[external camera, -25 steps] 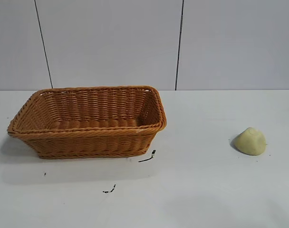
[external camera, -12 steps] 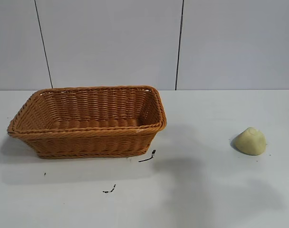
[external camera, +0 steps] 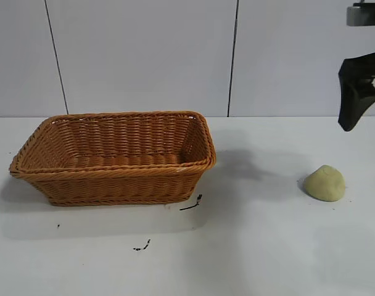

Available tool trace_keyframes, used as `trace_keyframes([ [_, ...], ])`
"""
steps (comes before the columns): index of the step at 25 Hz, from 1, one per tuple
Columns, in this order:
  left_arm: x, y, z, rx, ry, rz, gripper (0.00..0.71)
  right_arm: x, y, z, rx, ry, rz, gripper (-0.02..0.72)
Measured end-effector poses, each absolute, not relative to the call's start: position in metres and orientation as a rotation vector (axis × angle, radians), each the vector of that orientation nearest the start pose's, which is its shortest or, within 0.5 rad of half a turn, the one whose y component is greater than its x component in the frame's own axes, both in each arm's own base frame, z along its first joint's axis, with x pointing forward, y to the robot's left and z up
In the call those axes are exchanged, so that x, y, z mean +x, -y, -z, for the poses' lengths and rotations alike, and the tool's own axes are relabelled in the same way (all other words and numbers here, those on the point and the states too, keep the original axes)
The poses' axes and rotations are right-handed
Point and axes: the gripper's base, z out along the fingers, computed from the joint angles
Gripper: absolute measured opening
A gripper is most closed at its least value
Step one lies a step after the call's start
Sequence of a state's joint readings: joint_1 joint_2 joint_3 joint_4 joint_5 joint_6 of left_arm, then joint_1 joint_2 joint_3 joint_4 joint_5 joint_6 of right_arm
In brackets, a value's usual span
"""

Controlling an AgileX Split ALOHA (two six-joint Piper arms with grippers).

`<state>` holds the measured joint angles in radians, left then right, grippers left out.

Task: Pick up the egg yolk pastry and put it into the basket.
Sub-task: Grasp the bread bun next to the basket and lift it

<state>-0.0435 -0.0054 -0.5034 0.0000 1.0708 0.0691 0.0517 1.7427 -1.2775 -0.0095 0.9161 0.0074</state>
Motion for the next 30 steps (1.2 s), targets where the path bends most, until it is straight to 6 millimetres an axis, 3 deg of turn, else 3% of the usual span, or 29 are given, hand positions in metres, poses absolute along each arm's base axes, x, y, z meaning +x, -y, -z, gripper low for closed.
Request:
trace_keyframes([
  [5, -0.007, 0.000, -0.277, 0.115, -2.042, -0.016, 0.696, 0.388, -0.020, -0.206, -0.075, -2.902, -0.009, 0.678],
  [10, -0.007, 0.000, -0.277, 0.115, -2.042, -0.016, 0.696, 0.410, -0.021, -0.174, -0.076, -2.934, -0.008, 0.678],
  [17, -0.007, 0.000, -0.277, 0.115, -2.042, -0.016, 0.696, 0.412, -0.022, -0.132, -0.067, -3.049, -0.020, 0.678],
  [30, -0.007, 0.000, -0.277, 0.115, -2.042, -0.016, 0.696, 0.414, -0.022, -0.112, -0.067, -3.084, -0.018, 0.664],
])
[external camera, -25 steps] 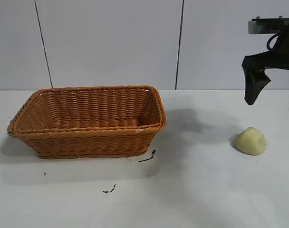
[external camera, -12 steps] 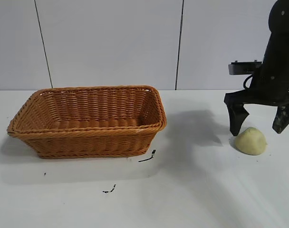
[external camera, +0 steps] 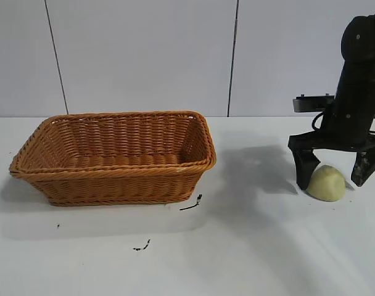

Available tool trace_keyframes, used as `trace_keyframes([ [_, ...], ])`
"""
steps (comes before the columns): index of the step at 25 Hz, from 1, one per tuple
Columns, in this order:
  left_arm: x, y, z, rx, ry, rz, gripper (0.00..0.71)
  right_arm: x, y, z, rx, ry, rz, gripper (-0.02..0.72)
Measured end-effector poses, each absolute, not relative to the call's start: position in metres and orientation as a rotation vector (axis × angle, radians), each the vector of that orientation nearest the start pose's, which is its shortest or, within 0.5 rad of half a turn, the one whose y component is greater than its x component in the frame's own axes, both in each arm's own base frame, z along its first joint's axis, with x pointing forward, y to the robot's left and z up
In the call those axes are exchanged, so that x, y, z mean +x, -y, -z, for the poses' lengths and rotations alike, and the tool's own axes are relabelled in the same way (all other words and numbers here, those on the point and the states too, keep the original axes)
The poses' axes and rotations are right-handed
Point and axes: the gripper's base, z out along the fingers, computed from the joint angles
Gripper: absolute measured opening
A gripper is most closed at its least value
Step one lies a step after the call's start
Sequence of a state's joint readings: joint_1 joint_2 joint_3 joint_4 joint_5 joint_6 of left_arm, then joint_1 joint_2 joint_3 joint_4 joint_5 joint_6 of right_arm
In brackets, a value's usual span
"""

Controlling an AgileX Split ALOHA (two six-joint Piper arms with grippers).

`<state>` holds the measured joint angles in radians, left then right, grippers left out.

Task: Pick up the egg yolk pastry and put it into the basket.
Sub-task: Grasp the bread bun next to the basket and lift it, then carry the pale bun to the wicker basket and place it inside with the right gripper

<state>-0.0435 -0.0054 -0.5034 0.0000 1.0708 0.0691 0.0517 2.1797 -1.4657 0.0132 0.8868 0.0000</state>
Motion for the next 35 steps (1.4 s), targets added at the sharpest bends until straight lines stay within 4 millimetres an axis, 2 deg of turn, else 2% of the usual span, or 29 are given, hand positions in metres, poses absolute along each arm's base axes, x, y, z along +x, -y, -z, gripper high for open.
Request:
trace_keyframes([
  [2, -0.007, 0.000, -0.277, 0.115, -2.042, -0.016, 0.696, 0.413, -0.022, -0.112, -0.067, -3.088, -0.018, 0.599],
  [5, -0.007, 0.000, -0.277, 0.115, -2.042, -0.016, 0.696, 0.413, -0.023, -0.112, -0.064, -3.092, -0.023, 0.422],
  [7, -0.007, 0.000, -0.277, 0.115, -2.042, -0.016, 0.696, 0.413, -0.023, -0.112, -0.064, -3.094, -0.023, 0.279],
  [9, -0.007, 0.000, -0.277, 0.115, -2.042, -0.016, 0.696, 0.413, -0.023, -0.112, -0.064, -3.094, -0.023, 0.179],
  [10, -0.007, 0.000, -0.277, 0.115, -2.042, -0.016, 0.696, 0.413, -0.023, -0.112, -0.064, -3.093, -0.023, 0.153],
  [13, -0.007, 0.000, -0.277, 0.115, -2.042, -0.016, 0.696, 0.413, -0.023, -0.115, -0.064, -3.097, -0.023, 0.127],
  [16, -0.007, 0.000, -0.277, 0.115, -2.042, -0.016, 0.696, 0.416, -0.023, -0.126, -0.066, -3.122, -0.023, 0.122],
  [18, -0.007, 0.000, -0.277, 0.115, -2.042, -0.016, 0.696, 0.421, -0.023, -0.147, -0.068, -3.114, -0.023, 0.118],
  [25, -0.007, 0.000, -0.277, 0.115, -2.042, -0.016, 0.696, 0.441, -0.026, -0.243, -0.062, -2.936, -0.060, 0.115],
  [27, -0.007, 0.000, -0.277, 0.115, -2.042, -0.016, 0.696, 0.445, -0.029, -0.258, -0.062, -2.882, -0.080, 0.115],
  [31, -0.007, 0.000, -0.277, 0.115, -2.042, -0.016, 0.696, 0.447, -0.053, -0.274, -0.141, -2.830, -0.091, 0.115],
  [35, -0.007, 0.000, -0.277, 0.115, -2.042, -0.016, 0.696, 0.442, -0.102, -0.284, -0.297, -2.783, -0.107, 0.115],
])
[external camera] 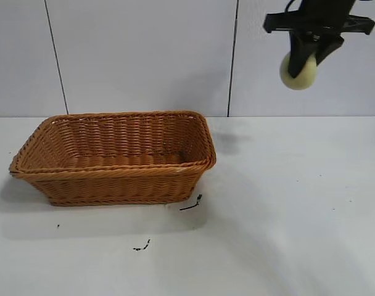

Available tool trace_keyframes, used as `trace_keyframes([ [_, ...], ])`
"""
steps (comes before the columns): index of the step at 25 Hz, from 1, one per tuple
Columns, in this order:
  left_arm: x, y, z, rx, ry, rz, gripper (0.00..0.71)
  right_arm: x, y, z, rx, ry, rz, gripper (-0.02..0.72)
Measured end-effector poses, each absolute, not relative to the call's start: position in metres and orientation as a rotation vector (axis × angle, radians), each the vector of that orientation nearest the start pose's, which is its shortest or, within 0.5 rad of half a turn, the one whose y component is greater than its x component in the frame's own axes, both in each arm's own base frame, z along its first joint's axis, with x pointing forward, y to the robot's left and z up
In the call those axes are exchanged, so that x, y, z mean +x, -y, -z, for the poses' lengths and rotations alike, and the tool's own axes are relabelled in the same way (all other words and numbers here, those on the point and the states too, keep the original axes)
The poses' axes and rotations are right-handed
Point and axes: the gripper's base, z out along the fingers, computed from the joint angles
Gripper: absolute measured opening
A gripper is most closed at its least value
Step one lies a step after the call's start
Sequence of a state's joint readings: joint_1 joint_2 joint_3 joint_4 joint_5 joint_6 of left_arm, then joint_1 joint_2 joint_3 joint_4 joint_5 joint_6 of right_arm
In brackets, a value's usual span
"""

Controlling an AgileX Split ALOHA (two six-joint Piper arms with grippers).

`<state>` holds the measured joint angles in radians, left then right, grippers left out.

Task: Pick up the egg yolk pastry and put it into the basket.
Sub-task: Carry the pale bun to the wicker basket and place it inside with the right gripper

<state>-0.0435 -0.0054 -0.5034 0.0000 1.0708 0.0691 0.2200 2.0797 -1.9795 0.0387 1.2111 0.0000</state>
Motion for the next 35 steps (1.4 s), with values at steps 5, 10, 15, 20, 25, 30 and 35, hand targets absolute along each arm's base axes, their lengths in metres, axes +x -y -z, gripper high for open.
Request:
trace_keyframes([
  [5, -0.007, 0.000, -0.277, 0.115, -2.042, -0.016, 0.696, 0.422, -0.171, -0.294, -0.521, -2.718, -0.122, 0.115],
  [10, -0.007, 0.000, -0.277, 0.115, -2.042, -0.016, 0.696, 0.399, -0.228, -0.292, -0.683, -2.683, -0.160, 0.115],
  [15, -0.007, 0.000, -0.277, 0.115, -2.042, -0.016, 0.696, 0.388, -0.278, -0.261, -0.814, -2.671, -0.179, 0.115],
  [20, -0.007, 0.000, -0.277, 0.115, -2.042, -0.016, 0.696, 0.400, -0.304, -0.213, -0.827, -2.634, -0.204, 0.115],
  [25, -0.007, 0.000, -0.277, 0.115, -2.042, -0.016, 0.696, 0.411, -0.312, -0.174, -0.805, -2.633, -0.207, 0.115],
  [30, -0.007, 0.000, -0.277, 0.115, -2.042, -0.016, 0.696, 0.414, -0.314, -0.168, -0.775, -2.618, -0.222, 0.137],
  [35, -0.007, 0.000, -0.277, 0.115, -2.042, -0.016, 0.696, 0.414, -0.314, -0.169, -0.774, -2.611, -0.223, 0.465],
])
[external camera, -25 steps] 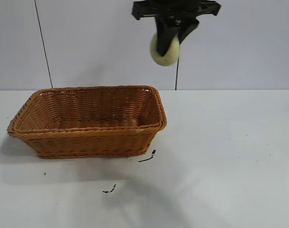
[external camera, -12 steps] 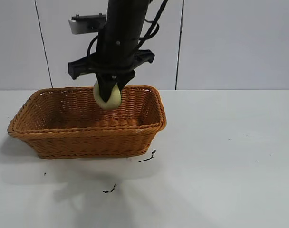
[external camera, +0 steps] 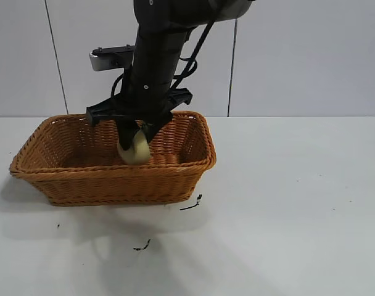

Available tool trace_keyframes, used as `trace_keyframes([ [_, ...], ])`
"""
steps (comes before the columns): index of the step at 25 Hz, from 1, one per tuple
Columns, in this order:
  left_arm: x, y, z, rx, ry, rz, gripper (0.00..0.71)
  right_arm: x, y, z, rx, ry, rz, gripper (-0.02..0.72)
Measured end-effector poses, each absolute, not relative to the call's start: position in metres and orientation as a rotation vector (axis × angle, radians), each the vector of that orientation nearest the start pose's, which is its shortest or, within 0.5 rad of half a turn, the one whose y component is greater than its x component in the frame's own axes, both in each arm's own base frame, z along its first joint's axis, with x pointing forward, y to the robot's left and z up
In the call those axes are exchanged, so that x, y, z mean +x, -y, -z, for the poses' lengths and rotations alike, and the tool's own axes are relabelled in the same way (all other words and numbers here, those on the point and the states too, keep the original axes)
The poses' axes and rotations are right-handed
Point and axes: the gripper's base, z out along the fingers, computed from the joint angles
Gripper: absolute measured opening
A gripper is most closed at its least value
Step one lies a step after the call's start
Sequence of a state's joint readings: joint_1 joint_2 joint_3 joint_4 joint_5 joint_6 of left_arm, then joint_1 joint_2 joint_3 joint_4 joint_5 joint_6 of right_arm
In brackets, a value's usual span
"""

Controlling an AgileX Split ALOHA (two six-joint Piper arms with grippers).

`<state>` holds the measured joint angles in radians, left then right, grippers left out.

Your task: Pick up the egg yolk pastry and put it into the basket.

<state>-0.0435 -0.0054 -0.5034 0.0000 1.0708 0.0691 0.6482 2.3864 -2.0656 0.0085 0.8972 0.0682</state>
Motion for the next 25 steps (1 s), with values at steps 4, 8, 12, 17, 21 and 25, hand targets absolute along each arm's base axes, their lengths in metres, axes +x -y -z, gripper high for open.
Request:
trace_keyframes([
  [4, -0.007, 0.000, -0.277, 0.115, -2.042, -0.016, 0.696, 0.416, -0.314, -0.190, -0.786, -2.558, -0.220, 0.662],
  [8, -0.007, 0.000, -0.277, 0.115, -2.042, -0.016, 0.696, 0.418, -0.314, -0.229, -0.776, -2.490, -0.220, 0.688],
  [12, -0.007, 0.000, -0.277, 0.115, -2.042, -0.016, 0.696, 0.424, -0.300, -0.254, -0.742, -2.503, -0.203, 0.693],
  [17, -0.007, 0.000, -0.277, 0.115, -2.042, -0.016, 0.696, 0.455, -0.250, -0.259, -0.602, -2.533, -0.155, 0.693],
  [21, -0.007, 0.000, -0.277, 0.115, -2.042, -0.016, 0.696, 0.484, -0.185, -0.258, -0.428, -2.580, -0.097, 0.693],
  [25, -0.007, 0.000, -0.277, 0.115, -2.042, -0.016, 0.696, 0.503, -0.115, -0.257, -0.250, -2.629, -0.039, 0.693],
])
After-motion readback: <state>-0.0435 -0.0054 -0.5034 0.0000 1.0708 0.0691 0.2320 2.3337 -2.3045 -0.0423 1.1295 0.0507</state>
